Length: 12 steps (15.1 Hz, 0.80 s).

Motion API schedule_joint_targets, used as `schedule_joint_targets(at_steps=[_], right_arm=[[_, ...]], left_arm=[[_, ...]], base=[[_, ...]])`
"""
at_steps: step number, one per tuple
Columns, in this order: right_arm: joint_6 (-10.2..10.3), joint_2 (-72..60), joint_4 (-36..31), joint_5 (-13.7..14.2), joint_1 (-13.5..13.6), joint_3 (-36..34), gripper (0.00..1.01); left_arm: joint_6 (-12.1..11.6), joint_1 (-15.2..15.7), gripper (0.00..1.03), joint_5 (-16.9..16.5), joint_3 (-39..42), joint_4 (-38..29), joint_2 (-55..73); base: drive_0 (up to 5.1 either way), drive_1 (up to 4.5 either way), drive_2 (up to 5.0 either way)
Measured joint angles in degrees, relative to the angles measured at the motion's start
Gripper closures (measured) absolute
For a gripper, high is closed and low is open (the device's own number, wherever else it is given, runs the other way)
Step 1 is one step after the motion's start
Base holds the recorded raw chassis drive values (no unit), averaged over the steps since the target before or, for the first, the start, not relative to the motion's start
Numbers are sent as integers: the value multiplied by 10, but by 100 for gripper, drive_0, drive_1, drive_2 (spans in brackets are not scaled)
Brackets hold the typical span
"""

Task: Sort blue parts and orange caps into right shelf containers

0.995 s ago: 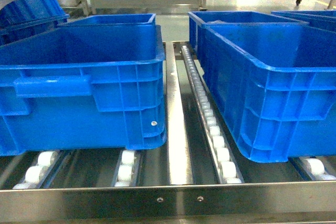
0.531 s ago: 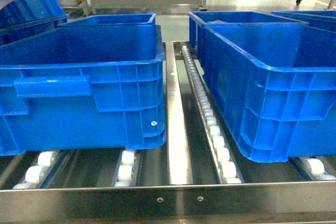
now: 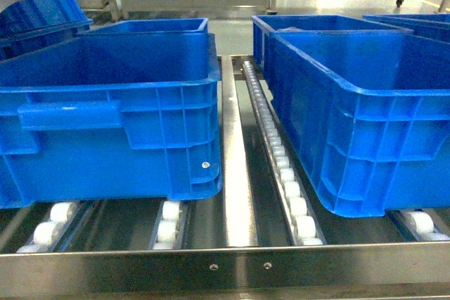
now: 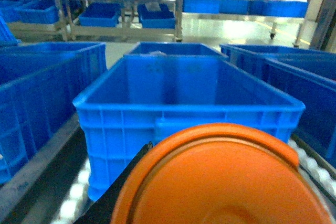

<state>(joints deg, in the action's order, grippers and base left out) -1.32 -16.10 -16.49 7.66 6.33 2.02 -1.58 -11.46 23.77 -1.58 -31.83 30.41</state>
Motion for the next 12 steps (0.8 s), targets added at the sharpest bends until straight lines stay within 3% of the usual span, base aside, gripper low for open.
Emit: schedule_joint_targets(at_steps=[2,3,5,8,12], right_arm=[[3,-44,-43,-12,-1,16,57],[5,-105,-103,-28,-7,44,57],[5,-236,-220,-45,-19,104,57],[19,-514,-343,-71,-38,223,57],[22,-743,-318,-76,-38,421,57]], left_arm=[[-2,0,60,-11,-14,-43,52],[-3,6,60,-34,-45,-95,120],[-2,24,60,-84,-135,-178,264],[0,44,60,-136,-288,-203,492],[37,80,60,-157,-502,-150,686]], base=[[0,0,0],[0,0,0],[0,0,0],[0,0,0],[0,0,0]])
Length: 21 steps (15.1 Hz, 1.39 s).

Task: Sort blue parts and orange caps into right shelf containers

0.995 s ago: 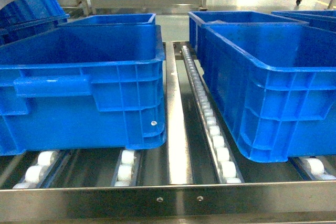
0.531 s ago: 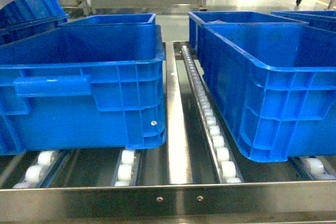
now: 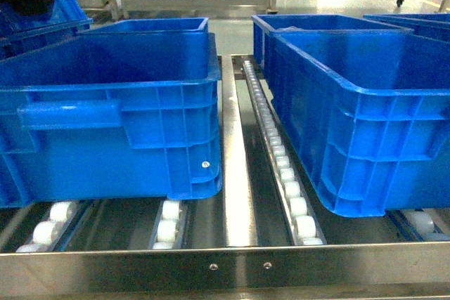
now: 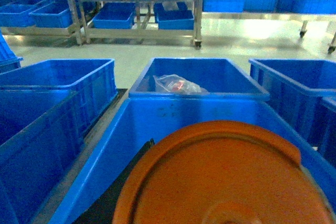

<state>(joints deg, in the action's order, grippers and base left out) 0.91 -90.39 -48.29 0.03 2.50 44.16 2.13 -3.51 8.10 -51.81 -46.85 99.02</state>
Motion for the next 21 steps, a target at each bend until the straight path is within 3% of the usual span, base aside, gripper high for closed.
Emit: schedule_joint_targets(at_steps=[1,2,4,6,13,14,15,17,18,19,20,21], right_arm=[[4,-37,16,-1,0,41,57],[7,-78,17,3,0,82,48],[8,-136,24,16,-1,141,20],[13,-139,23,16,-3,143,1],[1,-90,33,30,5,101,3],[0,-88,27,30,5,94,9],[-1,-72,9,29,4,64,18],[-3,-11,-26,26,4,-28,39],[-4,13,-42,23,0,-61,48],[-5,36,-50,3,-12,-93,57],[-5,66,-63,2,-24,-142,72],[-5,86,-67,2,-29,-177,83]], left_arm=[[6,4,60,-2,-43,19,35],[16,8,57,-11,-91,46,74],[24,9,29,3,-172,67,141],[27,9,6,6,-177,61,143],[43,-4,5,-5,-109,57,63],[45,-5,5,-5,-109,59,63],[32,-3,11,-27,-96,28,63],[2,4,31,-47,-1,-23,18],[-5,6,40,-50,44,-42,-10],[-9,7,49,-52,82,-59,-37],[-11,12,66,-55,145,-83,-82],[-11,24,75,-69,179,-91,-102]], base=[[0,0,0],[0,0,0],[0,0,0],[0,0,0],[0,0,0],[0,0,0],[0,0,0],[0,0,0],[0,0,0],[0,0,0],[0,0,0],[0,0,0]])
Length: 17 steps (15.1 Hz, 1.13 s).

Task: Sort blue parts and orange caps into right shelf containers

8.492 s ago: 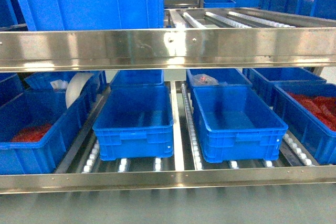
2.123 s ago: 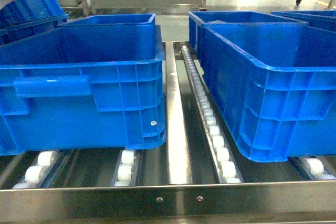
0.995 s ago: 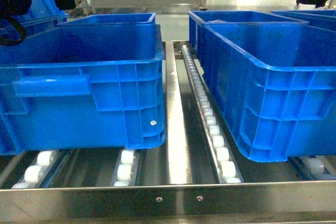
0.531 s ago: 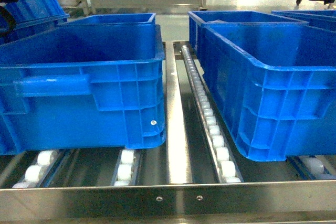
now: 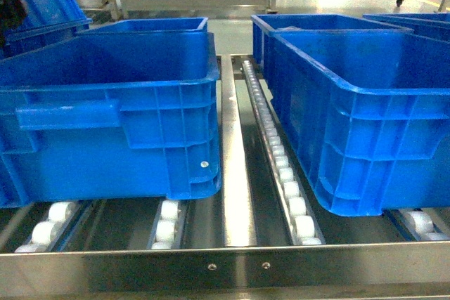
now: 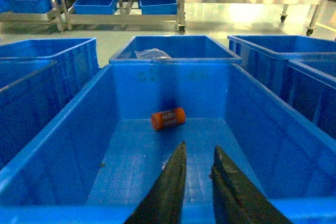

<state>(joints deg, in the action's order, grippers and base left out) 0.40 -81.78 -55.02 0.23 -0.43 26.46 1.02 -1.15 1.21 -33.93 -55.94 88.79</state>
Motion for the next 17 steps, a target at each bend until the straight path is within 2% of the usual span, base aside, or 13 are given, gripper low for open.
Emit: schedule_joint_targets(at_steps=[1,2,6,10,11,12,17], right_arm=[[0,22,-3,0,1,-31,94],[-2,49,-8,-2,2,-59,99],[-2,135,3,-2,4,-137,100],[-2,234,45,-2,4,-193,100],[-2,240,8,-2,4,-215,100],[-2,255,34,-2,4,-231,100],[-2,393,144,-2,4,-254,100]], left_arm=[[0,7,86,-11,39,-8,-23],[0,12,101,-10,83,-13,-52],[0,11,101,-12,172,-19,-140],[0,11,101,-12,242,12,-237],[0,11,101,-12,262,-2,-254],[0,11,101,-12,283,-6,-262],[0,11,101,-12,318,98,-400]], base=[[0,0,0],[0,0,0],[0,0,0],[0,0,0],[0,0,0],[0,0,0],[0,0,0]])
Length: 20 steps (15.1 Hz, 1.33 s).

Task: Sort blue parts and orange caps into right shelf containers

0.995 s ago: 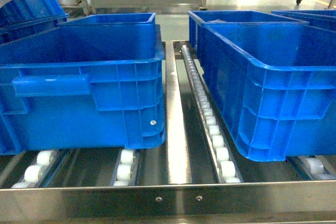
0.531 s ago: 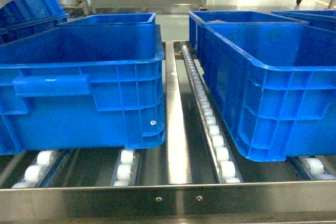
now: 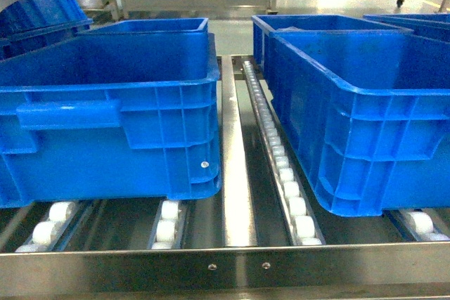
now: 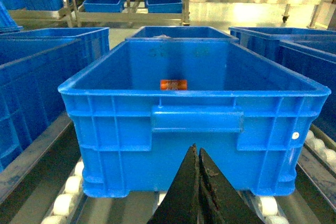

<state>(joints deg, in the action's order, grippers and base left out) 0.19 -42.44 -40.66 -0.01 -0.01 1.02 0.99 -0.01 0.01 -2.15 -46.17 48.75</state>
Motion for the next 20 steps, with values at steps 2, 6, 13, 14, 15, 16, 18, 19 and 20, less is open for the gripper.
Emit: schedule_joint_targets(at_steps=[2,6,13,14,15,16,18,19,20], right_arm=[[0,59,52,0,0,-2,100],[0,138,124,0,0,-3,100],[0,254,236,0,0,-3,100],[0,268,249,0,0,-3,100],[0,280,262,0,0,-3,100],[0,292,274,0,0,-3,100],[0,307,287,0,0,-3,100],[0,309,290,0,0,-3,100],[0,311,293,0,0,-3,100]], left_arm=[[0,0,101,0,12,56,-61],[0,0,101,0,13,132,-148],[0,0,101,0,13,258,-285],[0,0,101,0,13,275,-302],[0,0,101,0,13,289,-315],[0,0,101,0,13,303,-329],[0,0,101,0,13,321,-347],[0,0,101,0,13,324,-350],[0,0,101,0,13,327,-354]], base=[[0,0,0],[0,0,0],[0,0,0],[0,0,0],[0,0,0],[0,0,0],[0,0,0],[0,0,0],[0,0,0]])
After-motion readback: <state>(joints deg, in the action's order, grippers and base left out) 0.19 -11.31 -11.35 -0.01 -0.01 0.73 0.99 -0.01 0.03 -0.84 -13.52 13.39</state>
